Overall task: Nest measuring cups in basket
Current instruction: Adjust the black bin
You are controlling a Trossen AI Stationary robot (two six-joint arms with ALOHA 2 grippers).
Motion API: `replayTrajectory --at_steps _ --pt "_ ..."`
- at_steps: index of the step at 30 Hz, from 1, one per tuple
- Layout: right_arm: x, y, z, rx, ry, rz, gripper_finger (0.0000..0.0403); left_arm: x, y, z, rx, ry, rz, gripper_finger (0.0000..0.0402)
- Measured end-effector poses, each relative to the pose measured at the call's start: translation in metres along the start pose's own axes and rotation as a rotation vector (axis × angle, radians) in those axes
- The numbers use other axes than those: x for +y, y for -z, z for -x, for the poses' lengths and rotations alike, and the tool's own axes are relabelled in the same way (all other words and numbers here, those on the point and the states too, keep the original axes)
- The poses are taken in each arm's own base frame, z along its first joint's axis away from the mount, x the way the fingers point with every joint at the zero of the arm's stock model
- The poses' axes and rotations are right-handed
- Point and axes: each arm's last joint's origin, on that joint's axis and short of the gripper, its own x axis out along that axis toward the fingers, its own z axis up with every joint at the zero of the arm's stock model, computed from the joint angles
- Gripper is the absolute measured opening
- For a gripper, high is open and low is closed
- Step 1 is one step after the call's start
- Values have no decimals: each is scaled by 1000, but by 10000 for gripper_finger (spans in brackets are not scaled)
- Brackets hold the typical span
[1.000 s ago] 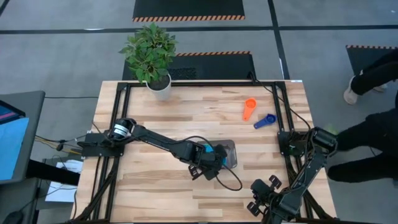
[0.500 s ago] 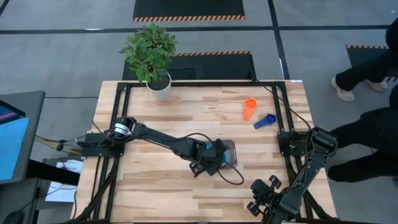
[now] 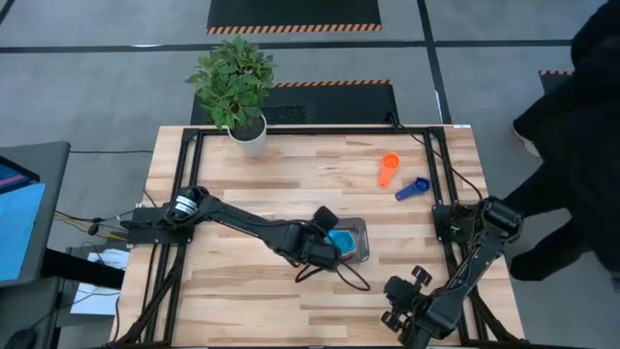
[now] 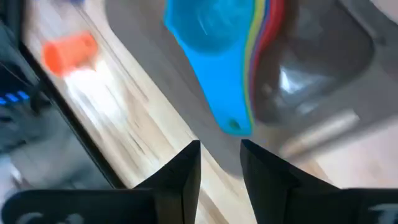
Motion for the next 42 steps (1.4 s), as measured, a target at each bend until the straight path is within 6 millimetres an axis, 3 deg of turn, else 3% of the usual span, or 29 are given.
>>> replayTrajectory --at_steps 4,7,10,13,16,18,23,28,36,39,42 --pt "-11 -13 -4 -79 120 65 65 -1 28 -2 222 105 88 105" --pt "-28 -29 -5 -146 288 -2 65 6 52 -9 387 125 262 105" --pt "-42 -44 2 -245 430 -104 65 3 70 -28 486 153 390 105" --pt "-48 -63 1 -412 372 -111 65 -8 100 -40 586 230 415 105" --pt "-64 -98 10 -593 360 -154 65 -29 142 -54 738 188 456 105" --pt "-77 -121 9 -605 397 -154 65 -45 170 -55 792 162 508 105" --pt "-140 -189 17 -570 579 -174 54 -77 215 -53 684 79 718 105" --pt "-162 -213 28 -592 570 -152 28 -75 227 -27 484 -7 848 105" --pt "-177 -218 43 -588 554 -121 15 -56 242 12 201 -209 1026 104" --pt "-179 -218 46 -593 553 -126 29 -46 243 7 156 -312 1095 89" --pt "-178 -217 45 -590 556 -120 33 -42 237 -16 127 -266 1063 59"
